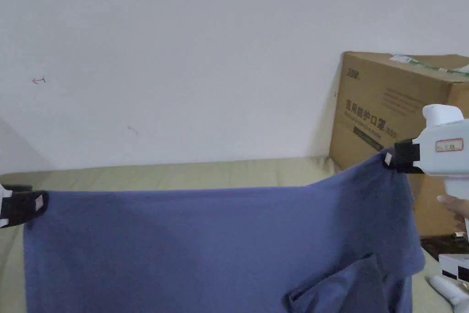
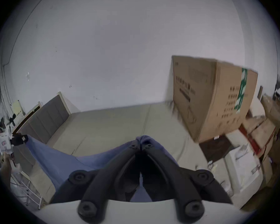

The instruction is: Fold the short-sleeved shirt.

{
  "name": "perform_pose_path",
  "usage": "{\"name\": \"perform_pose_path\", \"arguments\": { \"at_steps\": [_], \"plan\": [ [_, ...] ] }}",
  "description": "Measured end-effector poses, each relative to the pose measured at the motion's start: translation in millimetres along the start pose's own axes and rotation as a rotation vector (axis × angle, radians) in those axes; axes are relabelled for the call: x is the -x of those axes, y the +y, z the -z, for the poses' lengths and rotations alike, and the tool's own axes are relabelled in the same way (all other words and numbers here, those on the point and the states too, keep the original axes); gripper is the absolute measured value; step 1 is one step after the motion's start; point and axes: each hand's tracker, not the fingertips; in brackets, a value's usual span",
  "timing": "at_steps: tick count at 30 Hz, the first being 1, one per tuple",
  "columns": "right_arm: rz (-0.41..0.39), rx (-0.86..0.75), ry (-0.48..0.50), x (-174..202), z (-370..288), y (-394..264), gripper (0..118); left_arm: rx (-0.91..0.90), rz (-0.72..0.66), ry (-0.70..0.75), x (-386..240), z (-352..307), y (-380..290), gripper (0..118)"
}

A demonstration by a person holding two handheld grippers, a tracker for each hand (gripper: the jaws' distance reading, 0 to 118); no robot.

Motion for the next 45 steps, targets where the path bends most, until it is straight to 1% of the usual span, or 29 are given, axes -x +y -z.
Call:
{"name": "perform_pose_path", "arguments": {
  "at_steps": [3,7,14,19,24,30,32,34,36,37,39,41,42,43,44,45],
  "plan": [
    [-0.012,-0.044,-0.011,11,-7,37,0,-0.037,0.01,0.006,4,-1,32,1],
    [-0.06,-0.102,-0.04,25,3,88,0,-0.061,0.017,0.019,11,12,74,1],
    [-0.091,-0.158,-0.105,40,52,157,0,-0.093,0.002,0.052,23,56,136,1],
    [-0.112,-0.212,-0.152,53,85,199,0,-0.111,-0.001,0.09,27,93,166,1],
    [-0.149,-0.284,-0.164,60,110,242,0,-0.141,0.04,0.154,31,127,195,1],
    [-0.178,-0.321,-0.201,65,139,254,0,-0.195,0.027,0.196,33,166,224,1],
    [-0.192,-0.308,-0.215,66,151,240,0,-0.192,0.039,0.211,31,180,223,1],
    [-0.188,-0.287,-0.214,60,170,220,0,-0.174,0.048,0.219,29,196,210,1],
    [-0.16,-0.24,-0.208,52,194,188,0,-0.126,0.043,0.212,29,214,187,1],
    [-0.129,-0.193,-0.202,45,207,166,0,-0.091,0.027,0.198,29,224,169,1],
    [-0.062,-0.101,-0.197,31,232,112,0,-0.009,-0.022,0.163,27,243,125,1],
    [0.007,0.02,-0.173,15,251,43,0,0.076,-0.063,0.126,23,258,71,1],
    [0.028,0.096,-0.169,7,258,3,0,0.117,-0.066,0.104,19,260,37,1],
    [0.035,0.161,-0.148,0,261,-30,0,0.149,-0.041,0.117,13,260,8,1],
    [0.039,0.24,-0.144,-5,260,-79,0,0.214,-0.023,0.121,8,260,-32,1],
    [0.026,0.313,-0.164,-10,255,-119,0,0.268,-0.048,0.105,7,259,-66,1]
  ]
}}
